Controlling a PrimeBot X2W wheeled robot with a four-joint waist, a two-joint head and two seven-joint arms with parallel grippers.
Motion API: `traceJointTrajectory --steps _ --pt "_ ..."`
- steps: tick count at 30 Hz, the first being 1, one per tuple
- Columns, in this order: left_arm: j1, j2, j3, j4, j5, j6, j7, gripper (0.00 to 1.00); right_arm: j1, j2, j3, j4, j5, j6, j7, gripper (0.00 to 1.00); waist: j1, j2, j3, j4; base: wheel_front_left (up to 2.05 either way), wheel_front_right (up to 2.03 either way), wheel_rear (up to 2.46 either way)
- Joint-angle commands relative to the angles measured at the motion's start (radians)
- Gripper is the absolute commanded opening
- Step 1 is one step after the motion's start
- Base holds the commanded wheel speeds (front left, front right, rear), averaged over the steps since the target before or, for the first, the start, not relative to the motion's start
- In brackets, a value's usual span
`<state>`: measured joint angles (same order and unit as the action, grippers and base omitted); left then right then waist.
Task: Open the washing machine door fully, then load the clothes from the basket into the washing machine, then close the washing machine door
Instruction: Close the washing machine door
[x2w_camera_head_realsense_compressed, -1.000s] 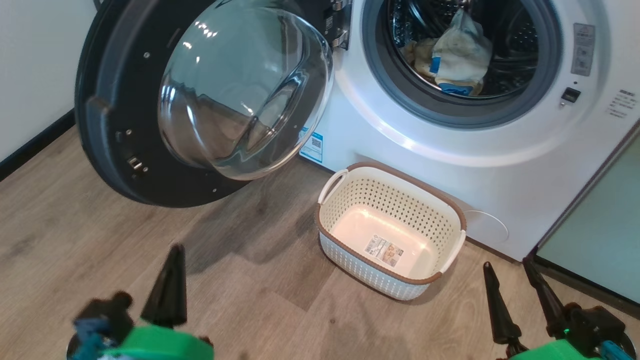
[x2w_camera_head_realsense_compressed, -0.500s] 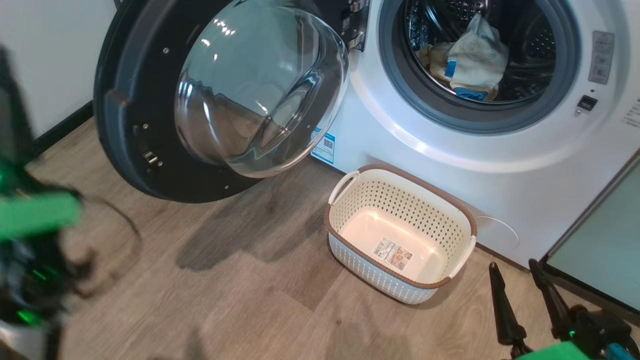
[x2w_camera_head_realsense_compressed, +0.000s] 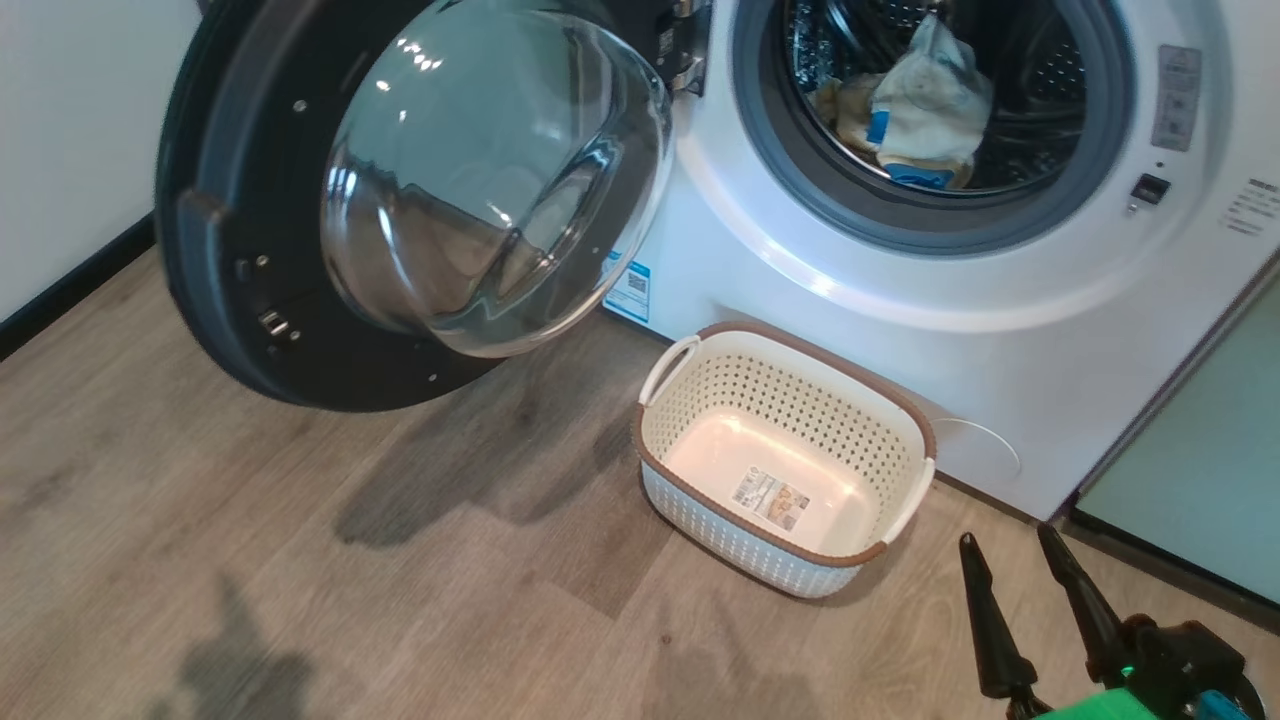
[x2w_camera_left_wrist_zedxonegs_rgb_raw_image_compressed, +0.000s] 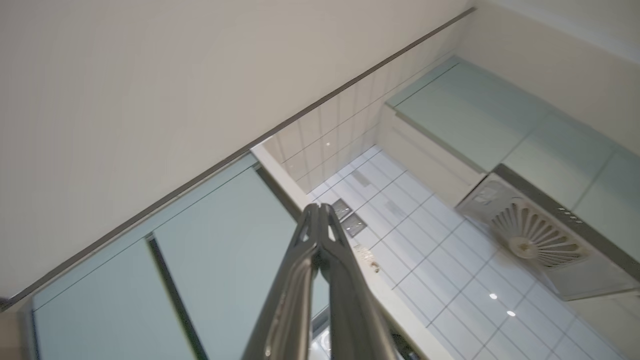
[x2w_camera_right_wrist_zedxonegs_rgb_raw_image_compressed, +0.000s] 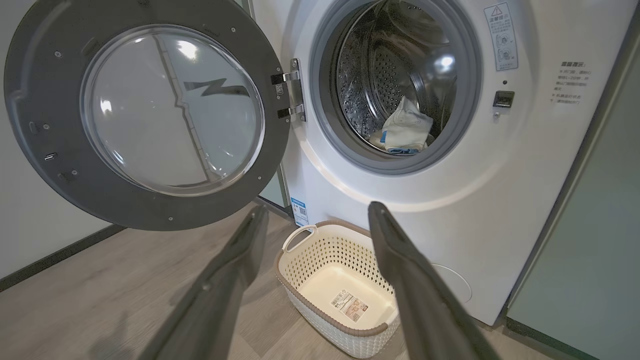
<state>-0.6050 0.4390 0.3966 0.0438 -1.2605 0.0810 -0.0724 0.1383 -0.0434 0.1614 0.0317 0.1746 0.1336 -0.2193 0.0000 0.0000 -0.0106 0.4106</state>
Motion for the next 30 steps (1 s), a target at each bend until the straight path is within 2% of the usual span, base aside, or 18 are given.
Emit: traceJointTrajectory --steps 1,11,19,30 --pt "-0.052 0.084 0.037 0.058 -0.01 -0.01 0.028 0.0 -0.041 -0.012 0.02 -0.033 -0.001 -0.003 0.002 1.0 0.0 0.0 0.003 -0.009 0.0 0.0 0.0" --pt "-0.11 0.151 0.093 0.478 -0.164 -0.045 0.206 0.0 -0.055 -0.026 0.027 -0.033 0.0 -0.003 0.01 1.0 0.0 0.0 0.031 -0.053 0.0 0.0 0.0" --pt "-0.095 0.172 0.071 0.604 -0.19 -0.038 0.319 0.0 -0.07 -0.041 0.033 -0.041 0.002 -0.003 0.017 1.0 0.0 0.0 0.053 -0.078 0.0 0.0 0.0" --pt "-0.07 0.16 0.029 0.655 -0.205 -0.068 0.432 0.0 -0.088 -0.057 0.034 -0.053 0.006 -0.003 0.025 1.0 0.0 0.0 0.091 -0.117 0.0 0.0 0.0"
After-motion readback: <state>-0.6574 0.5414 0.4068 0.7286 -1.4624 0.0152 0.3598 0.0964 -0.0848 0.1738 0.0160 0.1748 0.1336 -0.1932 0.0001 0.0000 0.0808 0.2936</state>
